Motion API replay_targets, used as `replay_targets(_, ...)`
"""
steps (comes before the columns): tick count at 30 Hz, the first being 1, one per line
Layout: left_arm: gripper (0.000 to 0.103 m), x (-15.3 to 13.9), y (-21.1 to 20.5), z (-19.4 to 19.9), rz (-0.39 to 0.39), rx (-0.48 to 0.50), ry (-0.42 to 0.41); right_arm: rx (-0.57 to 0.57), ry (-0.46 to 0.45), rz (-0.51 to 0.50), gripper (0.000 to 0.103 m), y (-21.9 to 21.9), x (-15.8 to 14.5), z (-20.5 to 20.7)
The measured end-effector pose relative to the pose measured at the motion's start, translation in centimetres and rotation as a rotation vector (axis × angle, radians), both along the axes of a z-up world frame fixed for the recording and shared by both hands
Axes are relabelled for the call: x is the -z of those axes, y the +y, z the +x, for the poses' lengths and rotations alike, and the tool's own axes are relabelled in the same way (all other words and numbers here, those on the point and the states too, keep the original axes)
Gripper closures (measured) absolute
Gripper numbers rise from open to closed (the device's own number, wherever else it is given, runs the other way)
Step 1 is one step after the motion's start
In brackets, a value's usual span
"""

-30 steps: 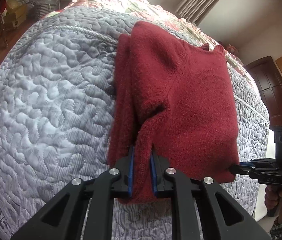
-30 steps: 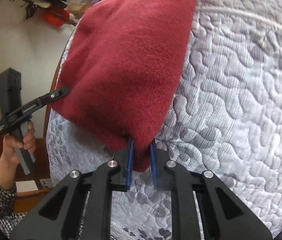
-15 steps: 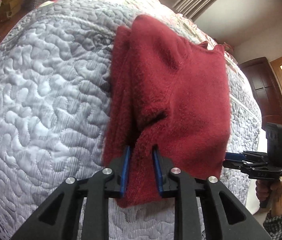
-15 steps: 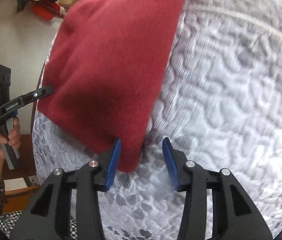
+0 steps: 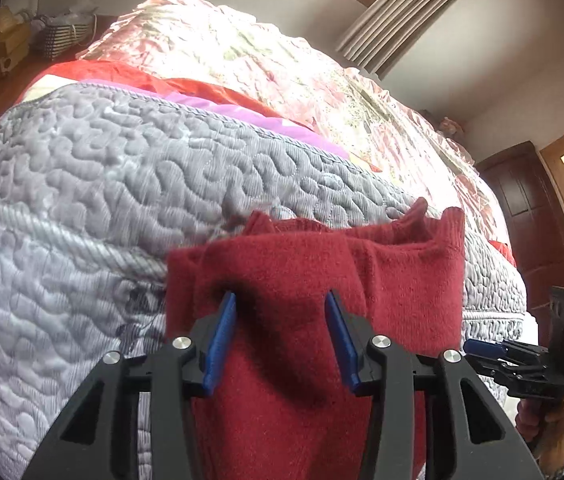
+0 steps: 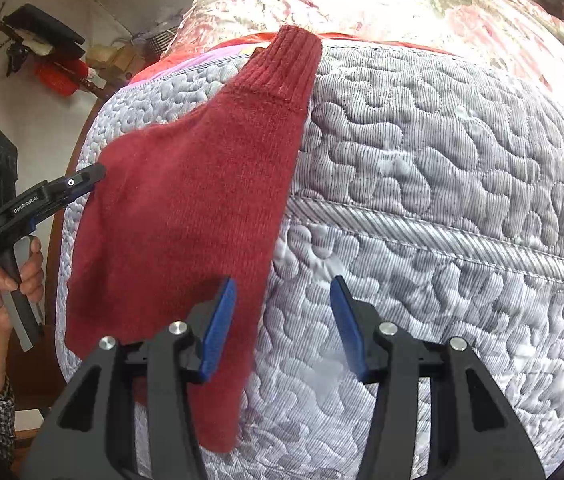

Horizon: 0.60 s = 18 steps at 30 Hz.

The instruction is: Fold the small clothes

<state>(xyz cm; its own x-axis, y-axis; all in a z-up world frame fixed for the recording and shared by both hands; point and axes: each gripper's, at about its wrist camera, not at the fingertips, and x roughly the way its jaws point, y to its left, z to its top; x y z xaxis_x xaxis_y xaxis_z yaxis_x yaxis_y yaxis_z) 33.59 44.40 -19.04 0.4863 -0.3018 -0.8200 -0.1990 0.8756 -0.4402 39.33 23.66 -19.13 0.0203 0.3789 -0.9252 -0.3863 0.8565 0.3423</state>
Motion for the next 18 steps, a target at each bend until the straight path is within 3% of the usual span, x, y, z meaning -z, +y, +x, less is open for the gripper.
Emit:
replay_targets(1, 0.073, 0.1, 0.0, 0.2, 0.006, 0.001, -0.003, 0.006, 0.007, -0.003, 0.054, 0.0, 0.4, 0.2)
replay_targets(2, 0.088, 0.1, -0.1, 0.2, 0.008, 0.006, -0.011, 0.008, 0.012, -0.003, 0.054, 0.3, 0.7, 0.3)
replay_targets(4, 0.095, -0.7, 0.1, -0.4, -0.004, 0.01, -0.045, 0.01, 0.013, 0.001, 0.054, 1.0, 1.0, 0.0)
replay_targets(8, 0.096, -1.8, 0.8, -2.7, 0.091, -0.003, -0.074, 0.014, 0.011, 0.024, 0.054, 2.1, 1.4, -0.2)
replay_targets(11, 0.099, -0.7, 2.8, -3.9, 0.116, -0.071, -0.056, 0.008, 0.006, 0.049, 0.054, 2.4, 1.2, 0.0)
replay_targets(14, 0.098, 0.5, 2.6, -3.8, 0.095, -0.056, -0.04, -0.002, -0.007, 0.027, 0.054, 3.3, 1.5, 0.3)
replay_targets(18, 0.086, -0.2, 1.8, -3.1, 0.092, -0.046, -0.044, 0.01, 0.007, 0.032, 0.053, 3.9, 1.6, 0.5)
